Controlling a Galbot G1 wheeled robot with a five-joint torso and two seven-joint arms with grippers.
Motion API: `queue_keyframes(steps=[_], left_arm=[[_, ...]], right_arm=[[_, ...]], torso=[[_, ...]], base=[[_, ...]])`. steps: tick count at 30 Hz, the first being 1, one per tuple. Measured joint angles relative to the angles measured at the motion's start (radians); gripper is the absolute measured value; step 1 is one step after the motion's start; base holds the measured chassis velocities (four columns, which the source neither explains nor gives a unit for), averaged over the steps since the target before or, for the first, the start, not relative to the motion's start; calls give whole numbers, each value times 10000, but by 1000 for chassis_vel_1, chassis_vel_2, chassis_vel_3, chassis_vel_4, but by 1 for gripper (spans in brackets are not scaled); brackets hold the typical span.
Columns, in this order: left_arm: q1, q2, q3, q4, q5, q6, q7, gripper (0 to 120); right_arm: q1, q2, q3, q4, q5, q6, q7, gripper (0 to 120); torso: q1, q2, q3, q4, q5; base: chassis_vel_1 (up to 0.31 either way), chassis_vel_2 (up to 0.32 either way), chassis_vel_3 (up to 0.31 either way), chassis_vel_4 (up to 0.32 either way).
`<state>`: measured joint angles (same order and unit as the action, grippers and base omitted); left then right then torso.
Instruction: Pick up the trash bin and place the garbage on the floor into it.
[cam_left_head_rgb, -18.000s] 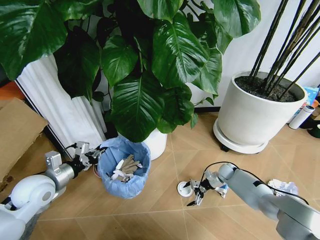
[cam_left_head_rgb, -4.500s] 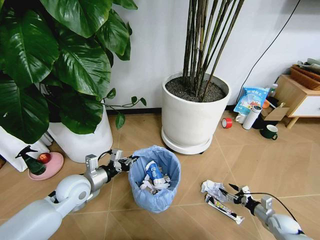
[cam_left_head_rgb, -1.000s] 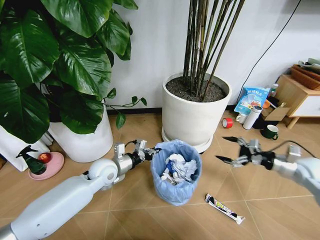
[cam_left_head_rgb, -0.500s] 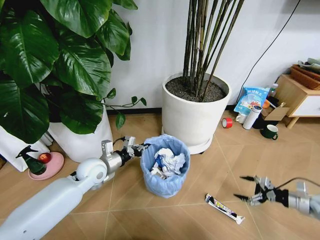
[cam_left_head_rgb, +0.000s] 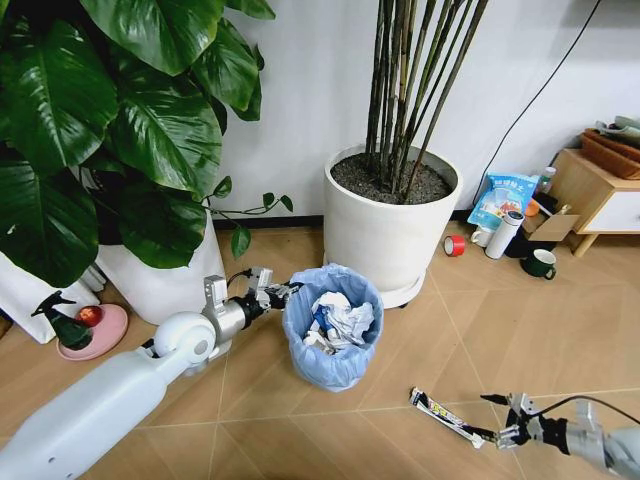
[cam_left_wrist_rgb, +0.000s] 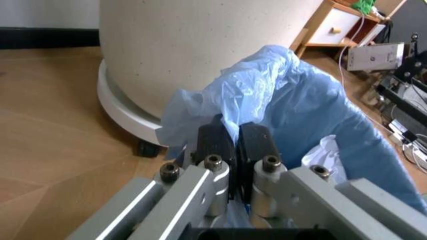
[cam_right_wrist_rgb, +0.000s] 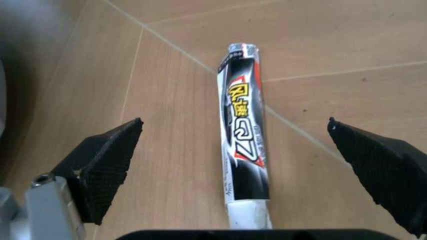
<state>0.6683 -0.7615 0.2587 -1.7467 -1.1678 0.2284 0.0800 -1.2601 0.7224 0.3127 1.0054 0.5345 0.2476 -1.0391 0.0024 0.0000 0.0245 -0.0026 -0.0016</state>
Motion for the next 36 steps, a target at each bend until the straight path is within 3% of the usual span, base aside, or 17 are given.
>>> queue_keyframes(steps=[27, 33, 36], left_arm=[[-205, -119, -1, -24, -150, 25, -31, 0], [-154, -97, -84, -82, -174, 25, -31, 0], [-111, -72, -141, -95, -180, 25, -19, 0]], right_arm=[[1664, 515, -1552, -1567, -912, 105, -26, 100], [2034, 705, -1729, -2002, -1526, 69, 25, 82], [2216, 743, -1970, -2148, -1726, -29, 86, 66]], torso=[[0, 0, 0, 1, -5], [0, 0, 0, 1, -4], [0, 0, 0, 1, -4]], base=[[0, 0, 0, 0], [0, 0, 0, 0], [0, 0, 0, 0]])
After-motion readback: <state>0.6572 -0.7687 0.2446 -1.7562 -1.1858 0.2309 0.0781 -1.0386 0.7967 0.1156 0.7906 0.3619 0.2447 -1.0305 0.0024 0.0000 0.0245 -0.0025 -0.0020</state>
